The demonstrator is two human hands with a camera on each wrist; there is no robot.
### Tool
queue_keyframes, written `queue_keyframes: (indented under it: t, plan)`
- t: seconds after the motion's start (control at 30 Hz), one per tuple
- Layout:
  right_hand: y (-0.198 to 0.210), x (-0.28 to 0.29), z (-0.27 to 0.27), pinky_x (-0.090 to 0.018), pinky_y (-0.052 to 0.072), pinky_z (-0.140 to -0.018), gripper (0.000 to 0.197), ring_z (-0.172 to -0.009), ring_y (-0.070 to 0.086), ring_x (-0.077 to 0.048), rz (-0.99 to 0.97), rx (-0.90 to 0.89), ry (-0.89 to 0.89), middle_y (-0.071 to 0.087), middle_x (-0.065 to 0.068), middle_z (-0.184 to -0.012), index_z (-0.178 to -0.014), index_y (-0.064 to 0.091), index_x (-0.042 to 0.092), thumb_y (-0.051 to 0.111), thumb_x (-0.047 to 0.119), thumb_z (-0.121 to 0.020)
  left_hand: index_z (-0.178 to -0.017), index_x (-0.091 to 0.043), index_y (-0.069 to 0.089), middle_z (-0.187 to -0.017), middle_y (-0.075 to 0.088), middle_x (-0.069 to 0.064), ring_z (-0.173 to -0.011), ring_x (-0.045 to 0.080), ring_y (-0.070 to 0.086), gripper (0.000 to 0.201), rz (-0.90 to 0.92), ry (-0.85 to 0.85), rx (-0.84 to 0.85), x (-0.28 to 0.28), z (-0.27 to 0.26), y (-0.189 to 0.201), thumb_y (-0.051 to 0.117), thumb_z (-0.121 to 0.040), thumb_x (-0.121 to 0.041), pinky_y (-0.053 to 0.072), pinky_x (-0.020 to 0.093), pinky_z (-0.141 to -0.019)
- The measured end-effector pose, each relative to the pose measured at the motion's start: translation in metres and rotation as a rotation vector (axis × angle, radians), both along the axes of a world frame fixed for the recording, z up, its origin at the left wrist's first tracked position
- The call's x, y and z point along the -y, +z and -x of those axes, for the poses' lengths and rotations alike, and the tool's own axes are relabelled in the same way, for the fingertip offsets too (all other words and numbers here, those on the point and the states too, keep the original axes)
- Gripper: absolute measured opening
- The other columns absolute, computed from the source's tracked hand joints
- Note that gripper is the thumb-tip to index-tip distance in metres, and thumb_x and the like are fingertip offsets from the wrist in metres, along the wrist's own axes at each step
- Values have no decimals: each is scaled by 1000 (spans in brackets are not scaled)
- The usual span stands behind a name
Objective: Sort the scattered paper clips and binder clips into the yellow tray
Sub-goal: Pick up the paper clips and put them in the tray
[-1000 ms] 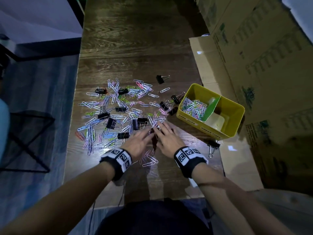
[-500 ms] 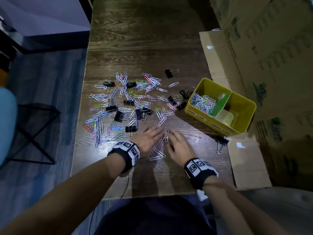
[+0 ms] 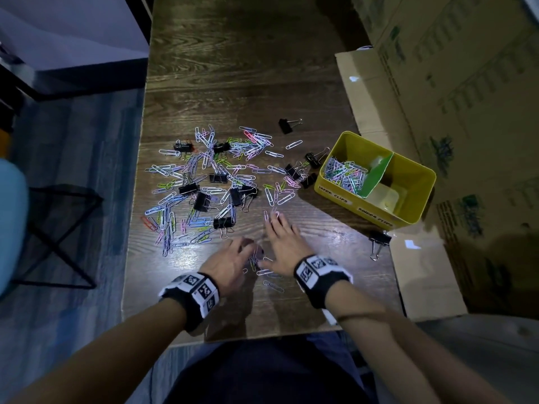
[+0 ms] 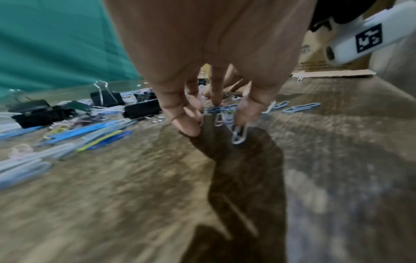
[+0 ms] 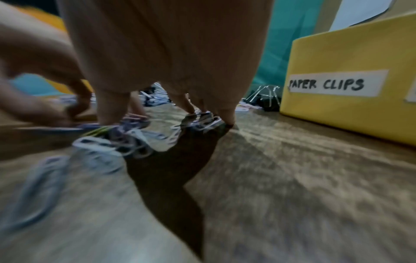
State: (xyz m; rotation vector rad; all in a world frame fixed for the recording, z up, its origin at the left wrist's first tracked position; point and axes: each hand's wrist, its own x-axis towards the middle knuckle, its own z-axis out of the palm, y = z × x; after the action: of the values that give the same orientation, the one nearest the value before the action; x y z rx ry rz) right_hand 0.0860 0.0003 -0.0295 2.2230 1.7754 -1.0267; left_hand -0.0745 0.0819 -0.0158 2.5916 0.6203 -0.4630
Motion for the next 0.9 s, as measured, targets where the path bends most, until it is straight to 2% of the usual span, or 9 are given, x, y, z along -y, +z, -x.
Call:
queue_keyframes:
  t: [0.1,0.2,0.27,0.33,0.43,0.6,0.7,0.77,0.9]
  plan:
    - [-5,24,15,-43,-4,-118,98,-144,-17,-23,-60,-65,76,-19,-7,-157,-149,-5,8,53,55,-86,-128,-6,44,-126,44,17,-112,33,47,52,61,47,34,12,-13,-5,59,-79,-10,43,40,-95]
    - [0,34,9,-40,-2,-120,100,-145,-14,-17,-142,-147,-42,-13,-4,-158,-150,-2,11,61,51,-83,-121,-7,51,-118,49,17,-101,38,54,40,106,114,128,9,-24,-9,52,-81,-8,50,43,-84]
    - [2,36,2,-43,-1,-119,108,-144,-18,-17,-162,-90,-136,-16,-1,-158,-150,-7,16,62,58,-78,-125,-13,48,-117,49,12,-99,33,55,45,72,146,141,4,-21,-6,53,-81,-12,53,42,-76]
    - [4,34,-1,-47,-5,-118,120,-143,-22,-21,-106,-21,-172,-21,-3,-156,-149,-11,15,63,67,-70,-134,-21,37,-120,45,8,-102,27,51,64,25,95,82,1,-11,-2,60,-75,-15,53,38,-71]
    - [3,31,3,-52,-8,-116,126,-142,-24,-27,-10,8,-137,-25,-8,-154,-148,-14,11,63,69,-68,-143,-24,19,-128,34,8,-106,26,46,88,36,48,-17,4,-2,-2,65,-70,-11,54,38,-76]
    - [3,35,10,-48,0,-118,102,-145,-12,-23,-150,21,-5,-6,-2,-159,-150,3,14,61,59,-78,-132,-12,36,-127,35,13,-102,32,54,67,86,134,68,4,-28,-9,63,-71,-5,52,38,-79]
    - [4,37,7,-47,13,-116,114,-144,4,-26,-151,26,-134,6,-4,-157,-149,7,17,64,70,-66,-142,-27,13,-144,18,12,-120,31,41,102,26,112,10,-8,-42,-9,76,-62,-19,55,39,-80]
    - [6,38,8,-46,23,-112,122,-137,18,-28,-138,71,-127,18,-7,-151,-148,10,17,66,76,-57,-144,-33,2,-151,7,11,-129,32,28,111,-30,47,-68,-16,-48,-7,77,-63,-29,50,42,-90]
    - [3,36,4,-40,31,-107,103,-127,28,-25,-180,52,-79,32,-5,-140,-144,28,15,72,62,-63,-142,-25,24,-149,22,9,-130,31,28,82,-82,-110,-118,-17,-55,-4,67,-73,-34,38,46,-104]
